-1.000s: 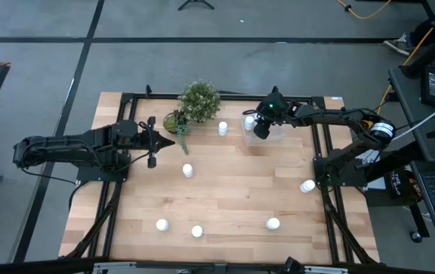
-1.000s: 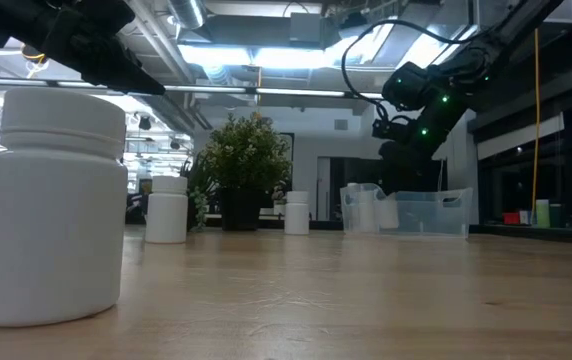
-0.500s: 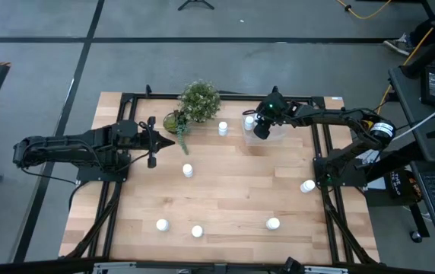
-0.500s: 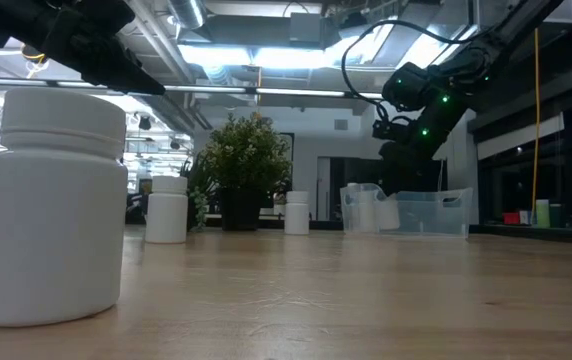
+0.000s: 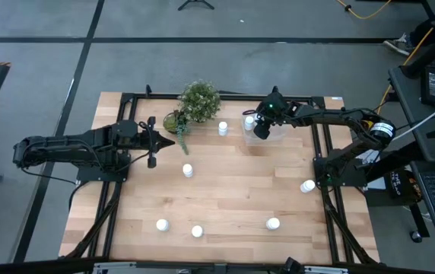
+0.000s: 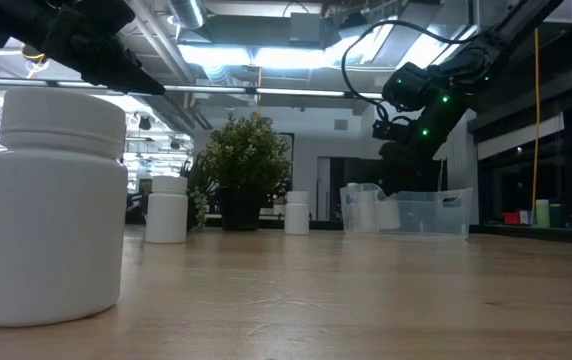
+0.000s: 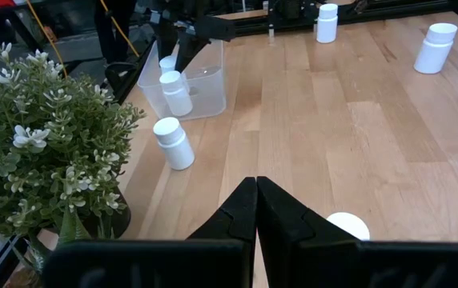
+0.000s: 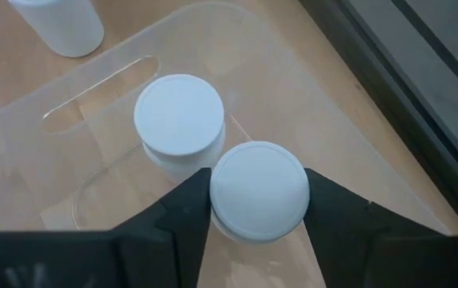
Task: Pick and place pill bottles into a basket
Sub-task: Put the white pill bottle into the transparent bin
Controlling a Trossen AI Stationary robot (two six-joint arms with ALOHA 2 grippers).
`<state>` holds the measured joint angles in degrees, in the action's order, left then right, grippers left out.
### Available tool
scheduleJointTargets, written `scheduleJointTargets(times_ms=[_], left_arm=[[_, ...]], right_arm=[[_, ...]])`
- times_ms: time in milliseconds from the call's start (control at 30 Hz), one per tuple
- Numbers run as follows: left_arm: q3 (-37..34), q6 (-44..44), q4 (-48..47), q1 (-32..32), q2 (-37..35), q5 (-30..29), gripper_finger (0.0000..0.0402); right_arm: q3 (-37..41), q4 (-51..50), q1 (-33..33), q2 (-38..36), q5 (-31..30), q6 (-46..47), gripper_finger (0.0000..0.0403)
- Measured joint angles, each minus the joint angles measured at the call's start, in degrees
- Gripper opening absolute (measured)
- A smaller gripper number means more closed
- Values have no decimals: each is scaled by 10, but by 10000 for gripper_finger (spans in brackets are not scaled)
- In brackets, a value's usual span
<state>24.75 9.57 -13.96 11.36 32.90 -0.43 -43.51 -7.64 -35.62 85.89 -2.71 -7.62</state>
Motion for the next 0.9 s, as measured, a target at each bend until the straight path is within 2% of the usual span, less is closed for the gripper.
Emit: scheduleJointTargets(times_ms=[300,500,600,667,900], left_arm=[[0,1,0,0,0,0,4],[0,1,0,0,0,0,4],[0,1,0,0,0,0,4],[0,1,0,0,0,0,4],[0,1,0,0,0,0,4]], right_arm=[[0,0,0,0,0,-2,189],[0,-2,0,0,0,-6,155],[0,-1,0,0,0,-8,154],[0,0,0,0,0,-4,167],[0,2,0,0,0,-2,253]])
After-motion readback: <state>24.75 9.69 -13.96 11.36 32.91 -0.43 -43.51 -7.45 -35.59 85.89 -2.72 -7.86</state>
